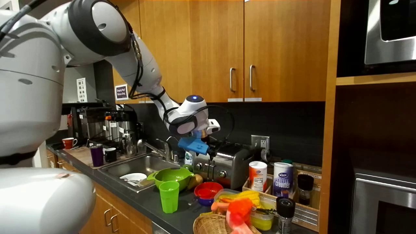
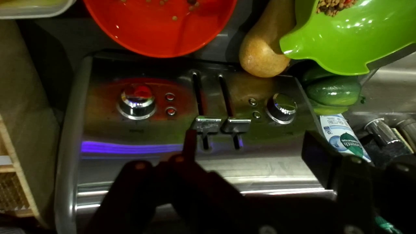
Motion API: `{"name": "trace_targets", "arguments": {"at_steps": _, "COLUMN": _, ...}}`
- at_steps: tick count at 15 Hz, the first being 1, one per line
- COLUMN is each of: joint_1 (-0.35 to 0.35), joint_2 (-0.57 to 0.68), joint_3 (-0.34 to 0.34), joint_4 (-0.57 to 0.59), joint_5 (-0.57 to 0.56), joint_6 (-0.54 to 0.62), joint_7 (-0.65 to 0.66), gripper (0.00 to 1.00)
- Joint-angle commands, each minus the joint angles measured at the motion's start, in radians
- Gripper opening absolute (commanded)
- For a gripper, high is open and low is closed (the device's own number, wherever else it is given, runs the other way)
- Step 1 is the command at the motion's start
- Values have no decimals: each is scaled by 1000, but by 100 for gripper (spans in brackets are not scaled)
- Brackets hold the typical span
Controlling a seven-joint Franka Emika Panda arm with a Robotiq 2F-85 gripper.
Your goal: Push down the right switch on the toaster
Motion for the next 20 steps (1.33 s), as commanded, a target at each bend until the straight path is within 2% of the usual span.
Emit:
{"name": "trace_targets", "arguments": {"at_steps": 1, "joint_1": -13, "joint_2": 22, "joint_3": 8, "joint_4": 34, "joint_5": 22, "joint_6": -19, "joint_7": -16, "gripper": 52}}
{"name": "trace_targets", "arguments": {"at_steps": 6, "joint_1": -14, "joint_2": 29, "joint_3": 12, "joint_4": 35, "joint_5": 27, "joint_6": -8, "joint_7": -24, "gripper": 12}}
{"name": "trace_targets", "arguments": {"at_steps": 8, "joint_1": -18, "joint_2": 31, "joint_3": 18, "joint_4": 37, "joint_5": 43, "joint_6": 1, "joint_7": -40, "gripper": 0}}
{"name": "trace_targets", "arguments": {"at_steps": 20, "joint_1": -59, "joint_2": 75, "joint_3": 50, "joint_4": 74, "joint_5": 230, "joint_6": 15, "joint_7": -212, "gripper": 0}}
